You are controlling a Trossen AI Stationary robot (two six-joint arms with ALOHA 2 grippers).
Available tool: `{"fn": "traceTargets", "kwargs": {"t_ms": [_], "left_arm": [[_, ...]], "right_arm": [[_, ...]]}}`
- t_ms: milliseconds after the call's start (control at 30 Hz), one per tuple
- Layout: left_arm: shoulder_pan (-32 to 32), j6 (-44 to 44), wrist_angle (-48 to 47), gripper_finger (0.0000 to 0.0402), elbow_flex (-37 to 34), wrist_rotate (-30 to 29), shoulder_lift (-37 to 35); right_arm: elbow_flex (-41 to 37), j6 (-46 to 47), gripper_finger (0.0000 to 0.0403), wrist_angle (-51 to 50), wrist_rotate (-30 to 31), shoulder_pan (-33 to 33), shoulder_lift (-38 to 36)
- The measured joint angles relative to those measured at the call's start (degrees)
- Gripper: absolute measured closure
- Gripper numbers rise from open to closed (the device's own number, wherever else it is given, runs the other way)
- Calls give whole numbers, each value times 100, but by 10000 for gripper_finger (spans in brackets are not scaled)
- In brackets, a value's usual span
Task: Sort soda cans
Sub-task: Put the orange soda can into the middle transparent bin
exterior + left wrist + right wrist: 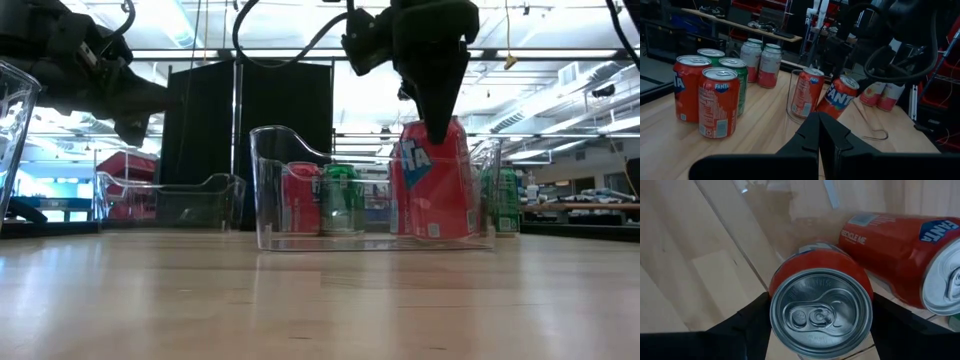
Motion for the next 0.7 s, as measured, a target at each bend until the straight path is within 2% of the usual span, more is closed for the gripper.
{"fn": "traceTargets", "kwargs": {"t_ms": [100, 267, 367, 700], "left_arm": [[0, -1, 0, 399, 0, 77, 4], [0, -32, 0, 400, 0, 161, 4], [0, -42, -2, 400, 0, 169, 4], [0, -44, -1, 400, 0, 169, 4]], "right_arm": [[-1, 38, 139, -2, 7, 0, 0], [-3, 63, 70, -48, 45, 0, 0], [-2, 226, 48, -168, 60, -1, -1], [105, 298, 41, -613, 152, 0, 0]]}}
